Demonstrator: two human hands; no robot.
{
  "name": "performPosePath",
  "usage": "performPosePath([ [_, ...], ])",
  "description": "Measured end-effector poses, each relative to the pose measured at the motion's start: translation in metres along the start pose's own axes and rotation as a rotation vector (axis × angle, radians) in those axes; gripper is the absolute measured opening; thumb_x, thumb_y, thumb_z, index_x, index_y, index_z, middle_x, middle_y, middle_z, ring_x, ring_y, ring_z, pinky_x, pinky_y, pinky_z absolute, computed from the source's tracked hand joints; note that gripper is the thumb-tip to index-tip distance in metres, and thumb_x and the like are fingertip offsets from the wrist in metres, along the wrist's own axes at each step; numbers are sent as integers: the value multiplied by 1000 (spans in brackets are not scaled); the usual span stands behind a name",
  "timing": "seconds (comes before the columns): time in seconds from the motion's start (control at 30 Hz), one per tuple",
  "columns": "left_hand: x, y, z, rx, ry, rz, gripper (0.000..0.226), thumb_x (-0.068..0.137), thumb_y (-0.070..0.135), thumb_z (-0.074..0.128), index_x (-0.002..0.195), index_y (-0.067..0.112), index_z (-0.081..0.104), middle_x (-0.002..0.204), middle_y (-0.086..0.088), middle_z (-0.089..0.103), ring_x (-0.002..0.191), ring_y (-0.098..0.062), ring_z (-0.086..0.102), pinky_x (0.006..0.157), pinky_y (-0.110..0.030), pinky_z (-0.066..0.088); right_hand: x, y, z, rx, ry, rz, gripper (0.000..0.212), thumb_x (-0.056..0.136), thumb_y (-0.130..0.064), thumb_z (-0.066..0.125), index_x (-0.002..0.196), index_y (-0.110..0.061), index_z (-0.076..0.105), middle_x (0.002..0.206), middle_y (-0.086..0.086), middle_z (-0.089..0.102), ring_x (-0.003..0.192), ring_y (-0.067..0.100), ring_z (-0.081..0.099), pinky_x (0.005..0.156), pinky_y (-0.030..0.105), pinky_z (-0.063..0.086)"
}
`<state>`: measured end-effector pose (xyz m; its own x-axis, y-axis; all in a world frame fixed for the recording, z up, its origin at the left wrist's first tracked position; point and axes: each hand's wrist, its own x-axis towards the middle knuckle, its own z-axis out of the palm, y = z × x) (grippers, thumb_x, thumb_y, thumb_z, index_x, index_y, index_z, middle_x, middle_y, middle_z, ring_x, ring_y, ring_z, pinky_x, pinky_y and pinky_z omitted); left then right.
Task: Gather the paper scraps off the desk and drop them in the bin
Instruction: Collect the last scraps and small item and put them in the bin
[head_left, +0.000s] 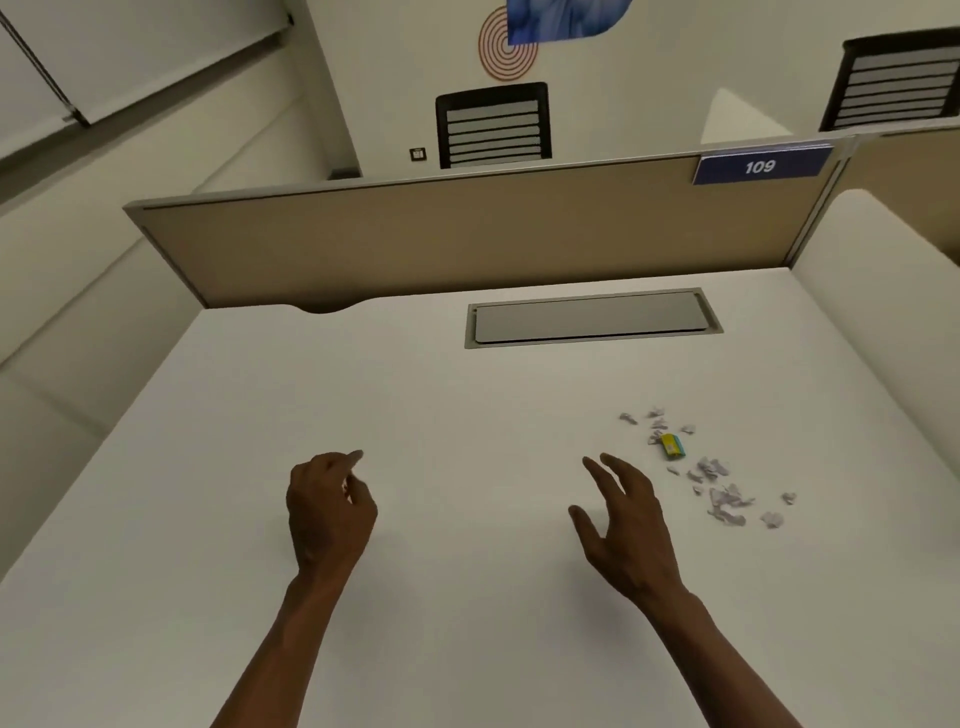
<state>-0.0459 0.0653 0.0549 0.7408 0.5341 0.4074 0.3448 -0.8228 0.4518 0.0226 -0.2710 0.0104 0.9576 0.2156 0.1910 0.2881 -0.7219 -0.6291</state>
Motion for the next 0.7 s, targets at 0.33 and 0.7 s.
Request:
performPosePath([
  [0.33, -70, 108, 85, -270, -557, 318, 36, 91, 32, 66, 126, 23, 67, 137, 6, 59, 140, -13, 41, 113, -29, 36, -16, 81, -34, -328, -38, 431, 62, 96, -35, 56, 149, -8, 40, 160, 21, 29, 152, 35, 17, 123, 45, 21],
  [0.7, -45, 208, 157, -155, -758, 684, 46, 98, 29, 51, 143, 21, 50, 153, -2, 44, 146, -19, 30, 116, -34, 30, -25, 65, -32, -72, -117, 221, 46, 101, -21, 47, 147, -23, 45, 153, 4, 43, 142, 19, 38, 113, 32, 39],
])
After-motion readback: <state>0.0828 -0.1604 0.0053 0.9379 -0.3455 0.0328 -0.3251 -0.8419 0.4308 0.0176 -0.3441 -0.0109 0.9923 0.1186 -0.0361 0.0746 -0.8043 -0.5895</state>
